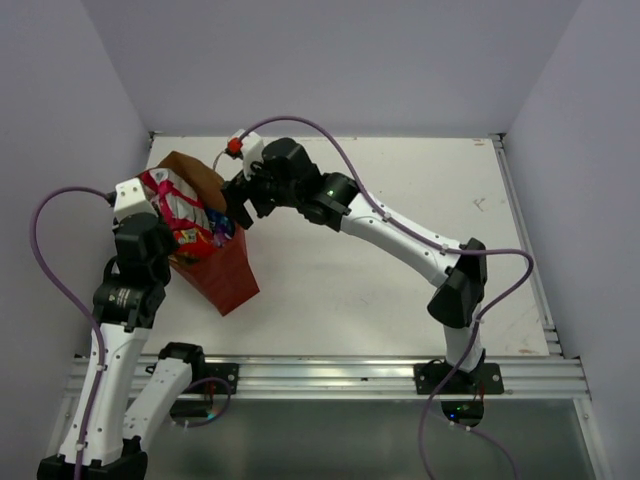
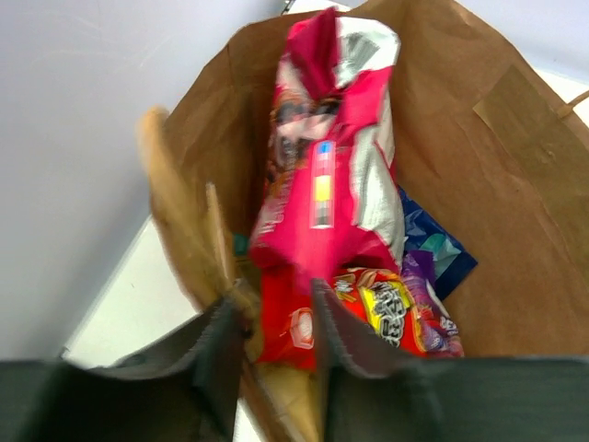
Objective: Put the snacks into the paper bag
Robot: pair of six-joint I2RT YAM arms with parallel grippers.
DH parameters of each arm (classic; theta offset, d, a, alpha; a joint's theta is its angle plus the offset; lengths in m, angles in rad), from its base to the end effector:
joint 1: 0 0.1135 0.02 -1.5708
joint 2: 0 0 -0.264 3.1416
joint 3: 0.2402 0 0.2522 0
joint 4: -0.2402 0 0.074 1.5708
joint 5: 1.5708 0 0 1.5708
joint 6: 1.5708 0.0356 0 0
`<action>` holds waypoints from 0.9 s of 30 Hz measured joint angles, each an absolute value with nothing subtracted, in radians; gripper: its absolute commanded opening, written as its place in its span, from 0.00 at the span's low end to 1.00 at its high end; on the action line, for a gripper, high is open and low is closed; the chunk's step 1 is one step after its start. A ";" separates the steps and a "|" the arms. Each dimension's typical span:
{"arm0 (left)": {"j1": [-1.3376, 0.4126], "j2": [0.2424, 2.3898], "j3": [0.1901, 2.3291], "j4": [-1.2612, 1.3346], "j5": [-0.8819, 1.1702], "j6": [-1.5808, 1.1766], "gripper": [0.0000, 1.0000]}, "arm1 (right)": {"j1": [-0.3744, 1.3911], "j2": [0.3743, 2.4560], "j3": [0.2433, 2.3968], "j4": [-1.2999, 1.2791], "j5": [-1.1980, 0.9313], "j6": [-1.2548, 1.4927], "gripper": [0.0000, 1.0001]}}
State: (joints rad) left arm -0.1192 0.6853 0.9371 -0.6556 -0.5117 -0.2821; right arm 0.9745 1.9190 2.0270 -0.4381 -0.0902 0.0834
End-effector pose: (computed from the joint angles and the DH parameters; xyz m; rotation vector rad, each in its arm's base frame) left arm 0.1356 0.0013 0.3585 -0.4815 1.8665 0.2370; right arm 0.2504 0.3747 0.4122 -0.9112 1.7597 0.7912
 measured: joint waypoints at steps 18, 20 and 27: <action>-0.119 0.719 1.102 -0.840 -0.587 -0.392 0.65 | 0.973 1.959 2.061 -0.474 -0.074 0.045 0.85; -0.119 0.719 1.115 -0.870 -0.592 -0.411 0.65 | 0.972 1.976 2.077 -0.467 -0.080 0.046 0.85; -0.119 0.729 1.124 -0.950 -0.589 -0.464 0.62 | 0.970 2.042 2.094 -0.448 -0.109 0.052 0.85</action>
